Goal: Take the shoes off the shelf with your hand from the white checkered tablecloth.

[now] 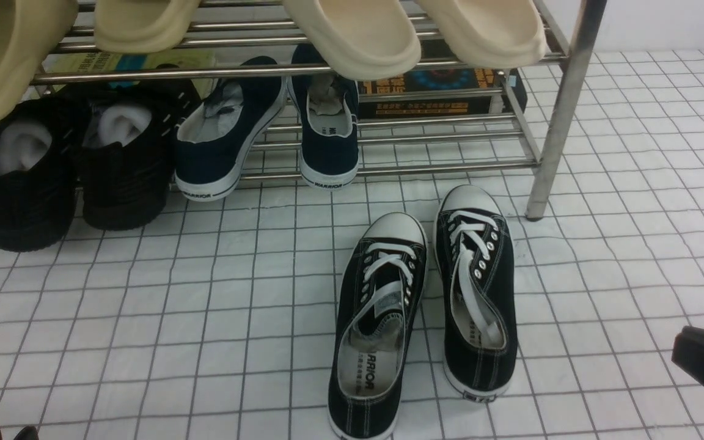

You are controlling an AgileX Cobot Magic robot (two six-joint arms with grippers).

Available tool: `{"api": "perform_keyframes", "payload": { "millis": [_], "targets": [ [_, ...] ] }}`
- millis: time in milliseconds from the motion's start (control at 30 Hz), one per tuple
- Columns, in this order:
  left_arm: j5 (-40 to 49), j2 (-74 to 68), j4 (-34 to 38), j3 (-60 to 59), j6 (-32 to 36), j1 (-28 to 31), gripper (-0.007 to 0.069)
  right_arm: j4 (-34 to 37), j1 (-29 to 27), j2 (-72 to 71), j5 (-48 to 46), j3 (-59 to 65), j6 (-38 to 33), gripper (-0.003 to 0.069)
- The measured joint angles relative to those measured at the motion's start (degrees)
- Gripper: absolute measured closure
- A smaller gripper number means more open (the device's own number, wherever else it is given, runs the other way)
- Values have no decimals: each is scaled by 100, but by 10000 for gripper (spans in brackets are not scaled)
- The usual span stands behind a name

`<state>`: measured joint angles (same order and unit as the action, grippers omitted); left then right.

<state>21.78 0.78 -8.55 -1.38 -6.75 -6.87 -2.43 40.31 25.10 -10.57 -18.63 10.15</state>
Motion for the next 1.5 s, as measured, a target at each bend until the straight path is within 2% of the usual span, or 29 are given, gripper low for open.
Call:
{"api": "perform_keyframes", "payload": {
  "millis": [467, 633, 767, 800, 900, 967, 1133, 1500],
  "targets": [
    [0, 0, 0, 0, 0, 0, 384, -142, -38, -47, 124, 155, 0, 659],
    [0, 0, 0, 0, 0, 0, 384, 69, -771, -438, 106, 701, -19, 655],
    [0, 0, 0, 0, 0, 0, 384, 68, -2094, -1260, -327, 1189, -106, 651],
    [0, 0, 0, 0, 0, 0, 384, 68, -2094, -1300, -352, 1208, -106, 651],
    [0, 0, 0, 0, 0, 0, 384, 82, -3138, -1983, -862, 1444, -130, 647],
    [0, 0, 0, 0, 0, 0, 384, 114, -3437, -2275, -1091, 1503, -144, 645],
    [0, 0, 0, 0, 0, 0, 384, 306, -3914, -2568, -1315, 1793, -314, 638],
    [0, 0, 0, 0, 0, 0, 384, 496, -4122, -2568, -1251, 1923, -745, 624]
  ]
}}
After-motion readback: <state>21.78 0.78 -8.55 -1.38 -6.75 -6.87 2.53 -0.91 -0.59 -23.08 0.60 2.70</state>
